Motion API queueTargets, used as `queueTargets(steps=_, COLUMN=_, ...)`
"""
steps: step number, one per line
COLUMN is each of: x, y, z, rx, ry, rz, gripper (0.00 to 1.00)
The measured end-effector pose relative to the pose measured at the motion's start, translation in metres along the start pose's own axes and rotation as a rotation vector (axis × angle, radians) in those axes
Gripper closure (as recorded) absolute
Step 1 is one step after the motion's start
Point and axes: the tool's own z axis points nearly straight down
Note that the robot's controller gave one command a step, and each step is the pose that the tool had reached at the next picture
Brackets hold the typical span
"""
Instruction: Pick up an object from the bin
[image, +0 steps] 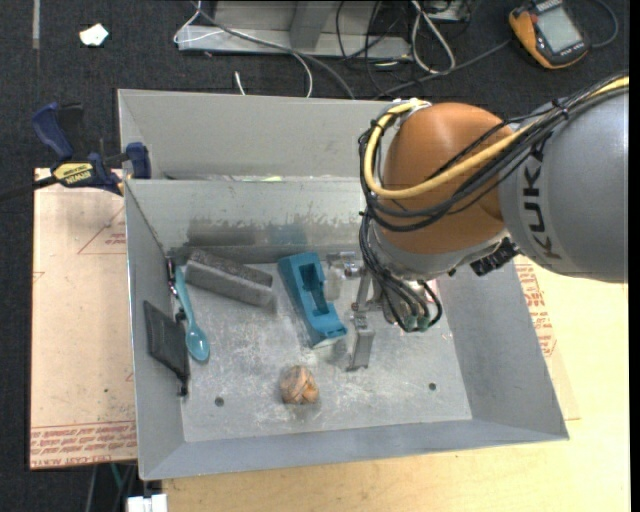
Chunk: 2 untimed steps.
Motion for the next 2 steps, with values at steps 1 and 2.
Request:
queueTargets(steps=1, x=-0.001, y=-0.001, z=-0.004, rx=-0.001, ry=-0.007, rz=0.003, gripper=0.00)
queueTargets(steps=2, x=0.004, y=0.008, z=0.042, rx=-0.001, ry=-0.009, rz=-0.131, gripper=0.00)
